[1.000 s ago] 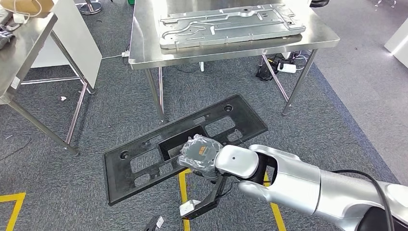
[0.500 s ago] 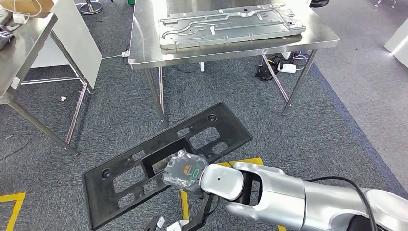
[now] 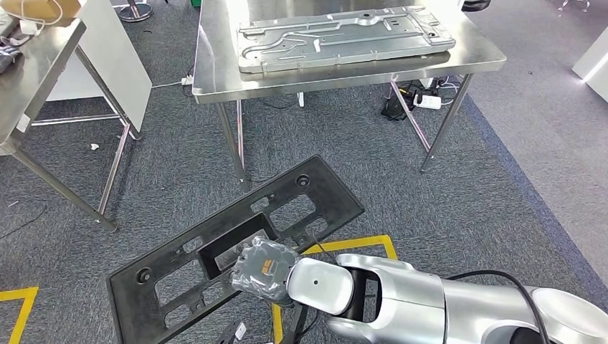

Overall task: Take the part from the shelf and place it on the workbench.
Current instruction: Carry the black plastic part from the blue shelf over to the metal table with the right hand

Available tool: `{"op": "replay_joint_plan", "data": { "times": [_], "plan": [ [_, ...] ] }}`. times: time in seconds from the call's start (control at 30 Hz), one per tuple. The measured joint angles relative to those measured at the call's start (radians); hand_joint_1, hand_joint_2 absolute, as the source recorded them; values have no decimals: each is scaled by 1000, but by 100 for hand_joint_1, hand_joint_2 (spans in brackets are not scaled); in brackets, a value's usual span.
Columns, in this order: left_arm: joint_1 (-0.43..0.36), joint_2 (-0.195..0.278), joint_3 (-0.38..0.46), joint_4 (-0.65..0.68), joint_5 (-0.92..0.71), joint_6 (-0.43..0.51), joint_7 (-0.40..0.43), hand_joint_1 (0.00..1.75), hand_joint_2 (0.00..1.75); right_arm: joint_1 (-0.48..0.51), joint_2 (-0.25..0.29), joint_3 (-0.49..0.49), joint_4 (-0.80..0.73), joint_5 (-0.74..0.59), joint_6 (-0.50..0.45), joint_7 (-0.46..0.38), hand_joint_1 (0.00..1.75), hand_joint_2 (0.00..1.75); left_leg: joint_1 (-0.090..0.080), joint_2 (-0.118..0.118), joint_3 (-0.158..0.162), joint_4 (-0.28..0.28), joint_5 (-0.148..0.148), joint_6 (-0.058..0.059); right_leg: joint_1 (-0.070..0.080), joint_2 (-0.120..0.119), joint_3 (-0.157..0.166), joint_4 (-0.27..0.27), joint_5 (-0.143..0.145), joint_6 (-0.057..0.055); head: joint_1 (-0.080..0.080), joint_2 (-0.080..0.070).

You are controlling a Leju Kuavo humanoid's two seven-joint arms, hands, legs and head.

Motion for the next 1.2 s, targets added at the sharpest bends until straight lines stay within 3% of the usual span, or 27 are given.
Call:
{"op": "replay_joint_plan", "data": {
  "times": [0.6, 0.87, 1.2],
  "plan": [
    [2, 4, -1, 0, 0, -5, -10, 0, 0, -100, -34, 0, 16, -71, 82, -26, 175, 175, 0, 0, 0, 0, 0, 0, 0, 0, 0, 0, 0, 0, 0, 0],
    [13, 16, 20, 0, 0, -26, -31, 0, 0, -309, -84, -13, 45, -242, 155, -97, 175, 175, 0, 0, 0, 1, 0, 0, 0, 0, 0, 0, 0, 0, 0, 0],
    [18, 20, 34, 0, 0, -31, -39, 0, 0, -383, -103, -8, 61, -278, 173, -97, 175, 175, -1, 0, 0, 1, 0, 0, 1, 0, -1, 0, 0, 0, 0, 0]
  ]
}}
